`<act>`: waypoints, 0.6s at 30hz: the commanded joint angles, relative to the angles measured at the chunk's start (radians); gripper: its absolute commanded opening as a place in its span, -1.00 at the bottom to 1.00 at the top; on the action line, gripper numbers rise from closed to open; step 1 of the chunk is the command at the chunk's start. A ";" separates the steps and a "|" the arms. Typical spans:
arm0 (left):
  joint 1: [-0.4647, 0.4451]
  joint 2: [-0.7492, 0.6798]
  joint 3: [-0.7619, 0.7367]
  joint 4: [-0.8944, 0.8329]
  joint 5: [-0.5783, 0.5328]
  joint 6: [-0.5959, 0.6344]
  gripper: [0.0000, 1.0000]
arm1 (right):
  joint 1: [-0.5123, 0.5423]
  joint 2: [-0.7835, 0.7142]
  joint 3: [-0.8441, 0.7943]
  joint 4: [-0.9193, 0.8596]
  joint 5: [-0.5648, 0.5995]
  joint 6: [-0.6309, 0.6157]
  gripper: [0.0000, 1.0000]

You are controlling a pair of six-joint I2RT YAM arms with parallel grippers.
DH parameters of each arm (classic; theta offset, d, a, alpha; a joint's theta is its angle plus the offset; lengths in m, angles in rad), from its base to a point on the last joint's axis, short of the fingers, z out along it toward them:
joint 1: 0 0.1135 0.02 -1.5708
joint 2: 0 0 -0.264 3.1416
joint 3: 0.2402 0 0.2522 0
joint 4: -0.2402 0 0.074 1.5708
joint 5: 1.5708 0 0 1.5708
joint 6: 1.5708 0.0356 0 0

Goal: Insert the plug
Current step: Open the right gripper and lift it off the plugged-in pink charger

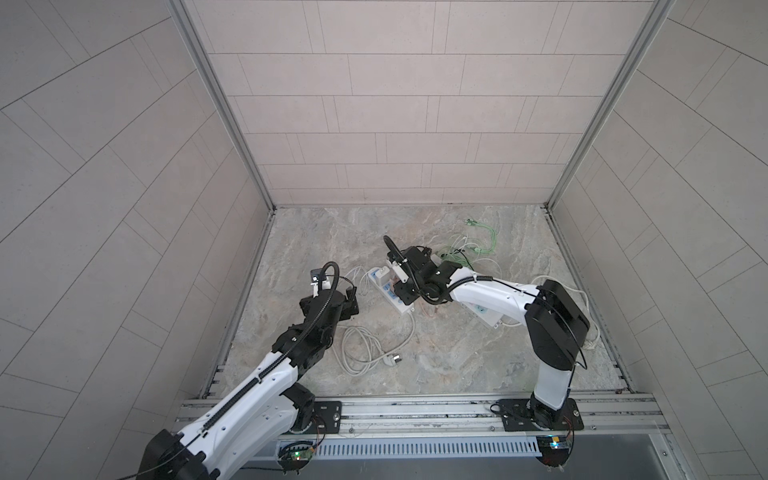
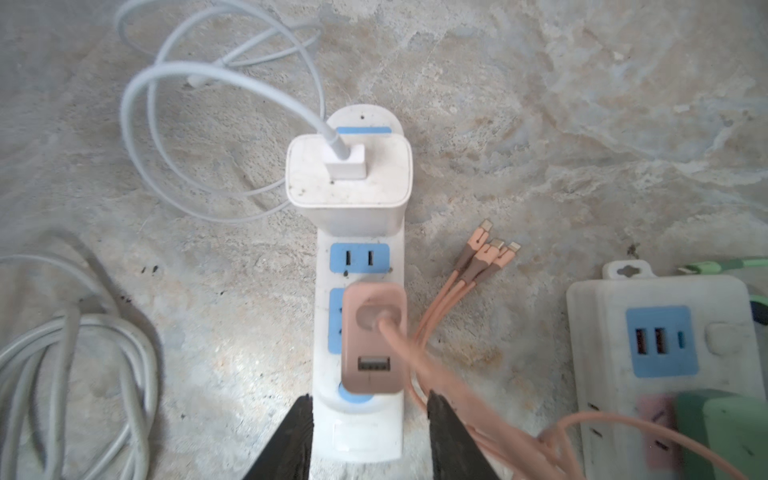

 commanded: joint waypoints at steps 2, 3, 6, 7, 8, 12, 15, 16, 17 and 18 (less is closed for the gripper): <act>0.033 0.022 0.041 0.047 -0.064 0.064 0.99 | -0.001 -0.133 -0.105 -0.009 -0.072 0.011 -0.09; 0.041 0.026 0.049 0.051 -0.074 0.072 0.99 | -0.001 -0.166 -0.141 0.001 -0.072 0.018 -0.09; 0.070 0.038 0.062 0.086 -0.123 0.114 0.99 | -0.001 -0.264 -0.235 0.027 -0.057 0.019 -0.09; 0.077 0.040 0.063 0.100 -0.156 0.123 0.99 | -0.002 -0.295 -0.261 0.037 -0.029 0.024 -0.09; 0.084 0.043 0.057 0.130 -0.192 0.143 0.99 | -0.002 -0.331 -0.292 0.047 0.025 0.039 -0.09; 0.114 0.069 -0.022 0.372 -0.252 0.273 0.99 | -0.037 -0.465 -0.406 0.107 0.189 0.056 -0.08; 0.134 0.122 -0.068 0.507 -0.272 0.331 1.00 | -0.097 -0.563 -0.470 0.138 0.285 0.099 -0.08; 0.144 0.134 -0.079 0.532 -0.279 0.334 0.99 | -0.121 -0.589 -0.483 0.143 0.301 0.112 -0.08; 0.158 0.143 -0.100 0.573 -0.261 0.355 0.99 | -0.153 -0.620 -0.498 0.147 0.316 0.130 -0.08; 0.175 0.153 -0.122 0.624 -0.214 0.386 0.99 | -0.185 -0.651 -0.515 0.153 0.330 0.142 -0.08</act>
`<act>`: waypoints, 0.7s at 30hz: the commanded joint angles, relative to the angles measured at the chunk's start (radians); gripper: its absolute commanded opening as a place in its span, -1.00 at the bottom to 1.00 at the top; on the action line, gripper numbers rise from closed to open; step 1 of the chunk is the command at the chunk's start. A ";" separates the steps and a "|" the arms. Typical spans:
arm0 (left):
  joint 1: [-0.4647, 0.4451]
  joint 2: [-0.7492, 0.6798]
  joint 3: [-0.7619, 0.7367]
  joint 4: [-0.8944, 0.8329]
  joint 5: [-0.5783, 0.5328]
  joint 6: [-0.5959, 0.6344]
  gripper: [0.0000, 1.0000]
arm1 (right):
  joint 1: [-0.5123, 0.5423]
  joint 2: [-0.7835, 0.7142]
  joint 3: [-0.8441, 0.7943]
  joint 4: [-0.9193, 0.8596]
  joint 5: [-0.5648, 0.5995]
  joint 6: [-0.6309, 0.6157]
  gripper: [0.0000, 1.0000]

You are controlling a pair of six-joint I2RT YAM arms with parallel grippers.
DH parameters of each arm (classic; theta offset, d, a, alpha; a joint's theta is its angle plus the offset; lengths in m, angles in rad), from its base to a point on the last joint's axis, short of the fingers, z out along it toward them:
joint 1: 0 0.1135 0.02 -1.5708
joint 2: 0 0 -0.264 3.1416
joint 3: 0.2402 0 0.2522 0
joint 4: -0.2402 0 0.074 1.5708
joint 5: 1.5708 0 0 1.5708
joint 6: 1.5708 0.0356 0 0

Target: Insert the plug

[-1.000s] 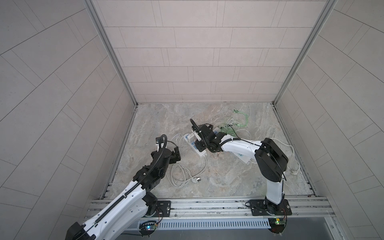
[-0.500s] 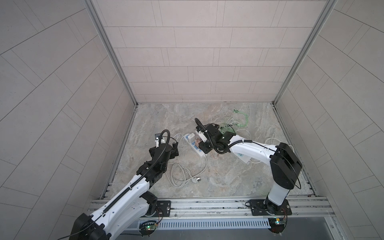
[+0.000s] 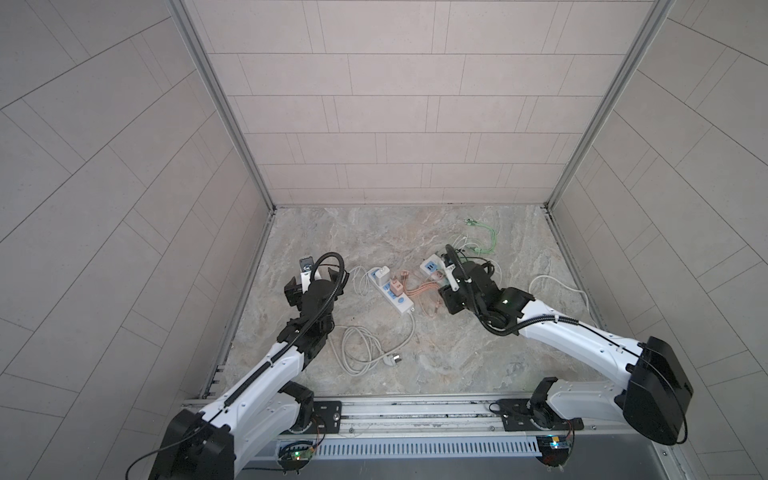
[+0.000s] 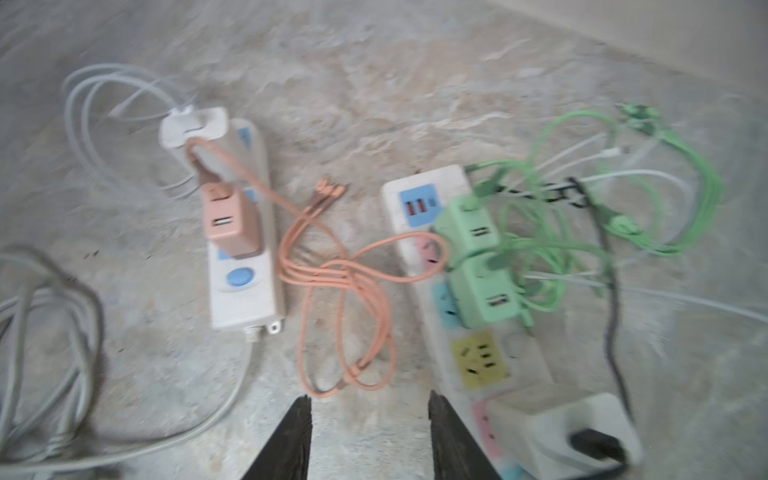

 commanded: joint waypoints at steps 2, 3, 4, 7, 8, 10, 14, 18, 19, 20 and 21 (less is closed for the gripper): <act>0.058 0.046 -0.081 0.272 0.104 0.168 0.99 | -0.092 -0.131 -0.096 0.119 0.160 0.048 -0.07; 0.065 0.071 -0.082 0.292 0.115 0.187 0.99 | -0.116 -0.166 -0.138 0.171 0.180 0.038 -0.06; 0.073 0.093 -0.078 0.300 0.116 0.200 0.99 | -0.140 -0.192 -0.164 0.196 0.186 0.039 -0.03; 0.127 0.182 -0.080 0.367 0.177 0.207 0.99 | -0.232 -0.252 -0.222 0.264 0.195 0.048 0.06; 0.147 0.217 -0.079 0.395 0.214 0.196 0.99 | -0.254 -0.263 -0.256 0.287 0.191 0.037 0.07; 0.178 0.298 -0.077 0.449 0.267 0.180 0.99 | -0.278 -0.284 -0.306 0.360 0.236 -0.004 0.19; 0.204 0.395 -0.073 0.548 0.349 0.234 0.99 | -0.317 -0.282 -0.346 0.422 0.303 -0.112 0.52; 0.232 0.455 -0.074 0.624 0.410 0.255 0.99 | -0.393 -0.214 -0.376 0.509 0.314 -0.177 0.64; 0.234 0.485 -0.079 0.661 0.414 0.260 0.99 | -0.417 -0.197 -0.398 0.565 0.314 -0.184 0.64; 0.236 0.527 -0.082 0.726 0.412 0.259 0.99 | -0.445 -0.178 -0.426 0.638 0.313 -0.180 0.65; 0.238 0.571 -0.114 0.801 0.404 0.263 0.99 | -0.467 -0.162 -0.445 0.693 0.306 -0.177 0.66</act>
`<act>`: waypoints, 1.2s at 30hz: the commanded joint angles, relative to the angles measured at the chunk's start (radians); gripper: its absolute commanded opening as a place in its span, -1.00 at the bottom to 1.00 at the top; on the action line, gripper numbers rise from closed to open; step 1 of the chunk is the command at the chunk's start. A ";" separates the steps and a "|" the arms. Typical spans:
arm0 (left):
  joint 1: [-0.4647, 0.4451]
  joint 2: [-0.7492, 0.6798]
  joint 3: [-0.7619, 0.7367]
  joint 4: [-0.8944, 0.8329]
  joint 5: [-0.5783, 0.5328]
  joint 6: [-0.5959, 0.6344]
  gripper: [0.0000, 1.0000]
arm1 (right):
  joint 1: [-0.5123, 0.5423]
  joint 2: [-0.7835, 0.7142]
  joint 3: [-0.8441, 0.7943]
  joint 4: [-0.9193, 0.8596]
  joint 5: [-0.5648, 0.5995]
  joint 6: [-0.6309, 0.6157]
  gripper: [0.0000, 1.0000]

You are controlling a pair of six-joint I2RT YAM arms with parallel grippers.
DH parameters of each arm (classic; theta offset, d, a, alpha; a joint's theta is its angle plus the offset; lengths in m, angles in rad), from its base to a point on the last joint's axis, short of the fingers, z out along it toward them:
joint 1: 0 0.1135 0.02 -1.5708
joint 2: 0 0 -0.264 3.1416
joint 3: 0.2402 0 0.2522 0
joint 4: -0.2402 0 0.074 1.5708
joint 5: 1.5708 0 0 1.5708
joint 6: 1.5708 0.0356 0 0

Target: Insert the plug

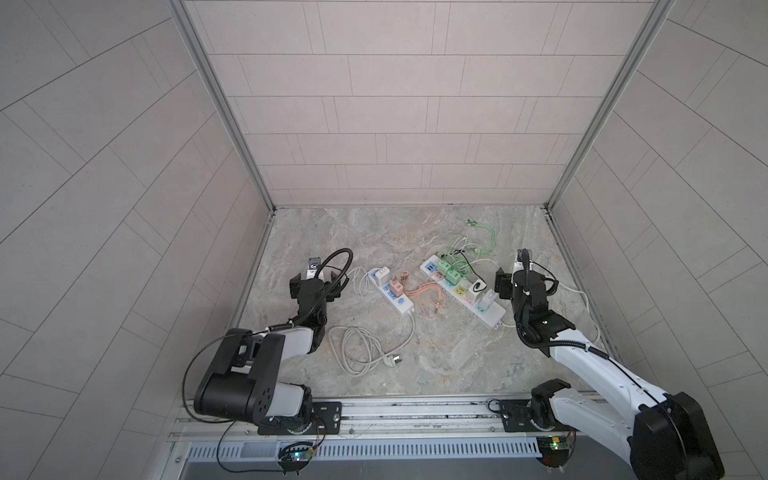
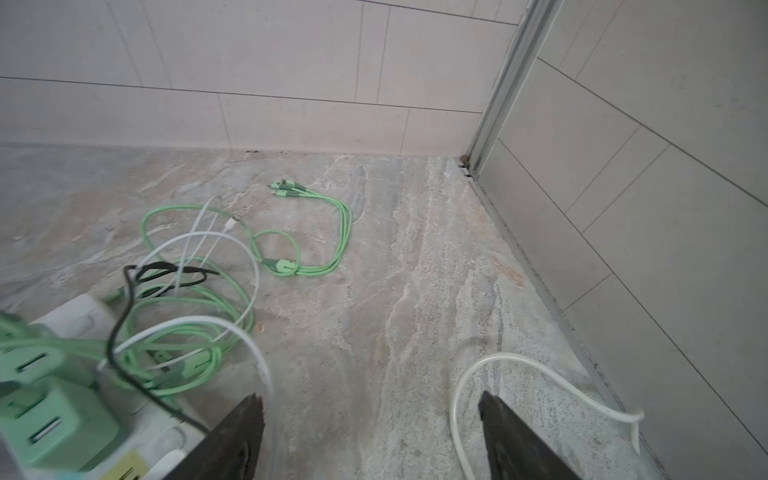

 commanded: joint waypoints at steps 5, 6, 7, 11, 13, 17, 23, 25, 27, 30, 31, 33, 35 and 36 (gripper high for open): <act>0.019 0.154 -0.021 0.238 0.007 0.012 0.99 | -0.071 0.157 -0.124 0.430 0.039 -0.117 0.99; 0.020 0.146 -0.017 0.218 0.012 0.007 0.99 | -0.072 0.188 -0.133 0.472 0.025 -0.131 0.99; 0.022 0.141 -0.017 0.200 0.014 0.001 0.99 | -0.073 0.219 -0.143 0.511 0.016 -0.150 0.99; 0.022 0.141 0.009 0.171 0.012 0.004 0.99 | -0.079 0.412 -0.211 0.856 0.021 -0.186 0.99; 0.021 0.143 0.010 0.176 0.009 0.006 0.99 | -0.079 0.499 -0.246 0.998 -0.015 -0.191 0.99; 0.020 0.144 -0.001 0.194 -0.037 -0.008 0.99 | -0.074 0.548 -0.180 0.898 -0.027 -0.212 0.99; 0.020 0.145 -0.017 0.211 -0.099 -0.028 0.99 | -0.094 0.556 -0.149 0.861 -0.059 -0.200 0.99; 0.019 0.144 0.007 0.183 -0.108 -0.033 0.99 | -0.096 0.557 -0.140 0.843 -0.055 -0.196 0.99; 0.020 0.145 0.014 0.175 -0.109 -0.034 0.99 | -0.096 0.554 -0.139 0.838 -0.054 -0.192 0.98; 0.020 0.145 0.041 0.121 -0.125 -0.039 0.99 | -0.096 0.554 -0.140 0.841 -0.054 -0.194 0.98; 0.020 0.145 0.049 0.107 -0.125 -0.041 0.99 | -0.097 0.555 -0.139 0.842 -0.054 -0.194 0.99; 0.020 0.144 0.046 0.110 -0.127 -0.041 0.99 | -0.097 0.555 -0.139 0.842 -0.055 -0.195 0.99; 0.020 0.145 0.046 0.113 -0.127 -0.040 0.99 | -0.096 0.555 -0.140 0.842 -0.054 -0.194 0.99; 0.020 0.145 0.046 0.113 -0.127 -0.040 0.99 | -0.097 0.555 -0.139 0.840 -0.054 -0.194 0.99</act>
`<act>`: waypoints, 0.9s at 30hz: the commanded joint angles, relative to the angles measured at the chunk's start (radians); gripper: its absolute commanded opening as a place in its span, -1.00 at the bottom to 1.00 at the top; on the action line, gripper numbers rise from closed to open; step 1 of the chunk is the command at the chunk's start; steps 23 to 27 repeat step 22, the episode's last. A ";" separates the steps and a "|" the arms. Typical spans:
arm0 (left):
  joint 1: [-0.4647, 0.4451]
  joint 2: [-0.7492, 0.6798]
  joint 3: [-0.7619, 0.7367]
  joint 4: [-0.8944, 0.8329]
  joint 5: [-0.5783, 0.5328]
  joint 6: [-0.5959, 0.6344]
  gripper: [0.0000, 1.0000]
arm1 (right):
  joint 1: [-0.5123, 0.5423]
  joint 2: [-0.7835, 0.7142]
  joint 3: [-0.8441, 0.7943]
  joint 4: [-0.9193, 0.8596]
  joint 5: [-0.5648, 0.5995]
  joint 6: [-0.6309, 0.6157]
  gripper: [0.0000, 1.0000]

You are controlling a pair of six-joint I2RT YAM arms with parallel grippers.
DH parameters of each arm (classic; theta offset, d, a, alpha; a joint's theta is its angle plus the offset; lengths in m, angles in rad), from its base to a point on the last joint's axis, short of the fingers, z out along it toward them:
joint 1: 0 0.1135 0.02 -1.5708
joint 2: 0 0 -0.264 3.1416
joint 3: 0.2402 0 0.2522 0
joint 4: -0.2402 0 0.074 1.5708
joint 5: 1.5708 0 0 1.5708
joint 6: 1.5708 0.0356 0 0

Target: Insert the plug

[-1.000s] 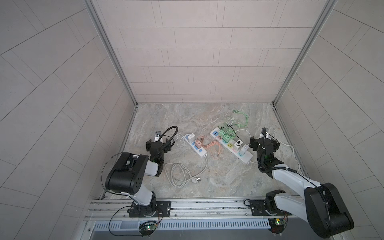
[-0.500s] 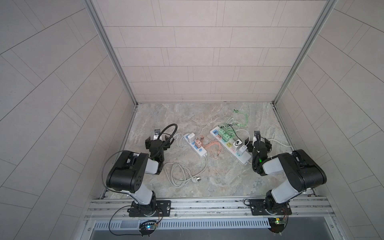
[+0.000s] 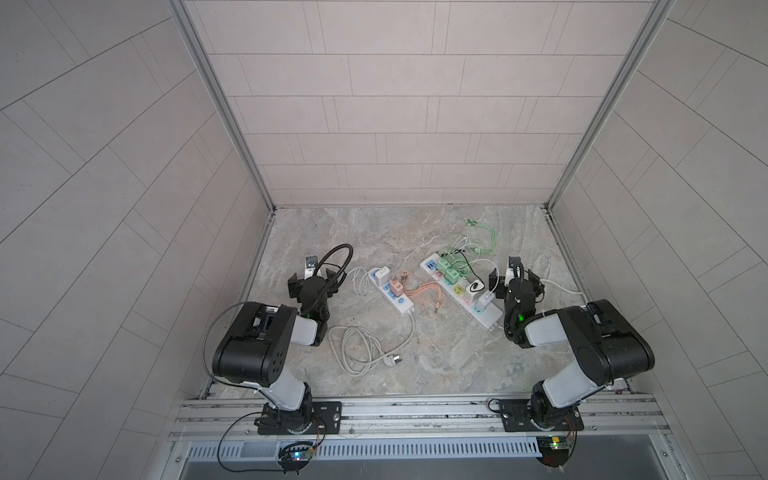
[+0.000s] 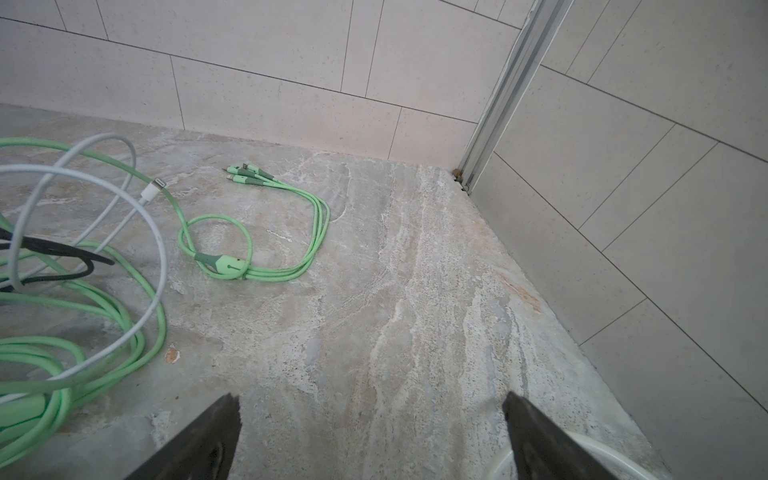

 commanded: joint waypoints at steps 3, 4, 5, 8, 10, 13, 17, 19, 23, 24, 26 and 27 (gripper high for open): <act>0.006 -0.006 0.015 -0.013 -0.015 -0.013 0.99 | -0.005 0.002 0.000 0.002 0.001 -0.010 0.99; 0.007 -0.006 0.014 -0.013 -0.016 -0.013 0.99 | -0.004 0.002 -0.001 0.001 0.001 -0.010 0.99; 0.006 -0.006 0.015 -0.013 -0.014 -0.013 0.99 | -0.005 0.001 0.000 0.001 0.001 -0.010 0.98; 0.006 -0.006 0.015 -0.013 -0.015 -0.013 0.99 | -0.004 0.001 0.000 0.001 0.001 -0.010 0.99; 0.007 -0.006 0.015 -0.014 -0.015 -0.013 0.99 | -0.005 0.002 -0.001 0.002 0.001 -0.010 0.99; 0.006 -0.006 0.015 -0.014 -0.015 -0.013 0.99 | -0.005 0.001 0.000 0.001 0.001 -0.011 0.99; 0.006 0.001 0.027 -0.032 -0.013 -0.015 0.99 | -0.005 0.002 0.000 0.001 0.001 -0.010 0.99; 0.009 -0.002 0.033 -0.046 -0.006 -0.021 0.99 | -0.004 0.002 0.001 0.002 0.001 -0.010 0.99; 0.010 -0.007 0.025 -0.036 -0.004 -0.020 0.99 | -0.005 0.002 0.000 0.002 0.001 -0.009 0.99; 0.010 -0.007 0.025 -0.036 -0.004 -0.020 0.99 | -0.005 0.002 0.000 0.002 0.001 -0.009 0.99; 0.010 -0.007 0.025 -0.036 -0.004 -0.020 0.99 | -0.005 0.002 0.000 0.002 0.001 -0.009 0.99; 0.010 -0.007 0.025 -0.036 -0.004 -0.020 0.99 | -0.005 0.002 0.000 0.002 0.001 -0.009 0.99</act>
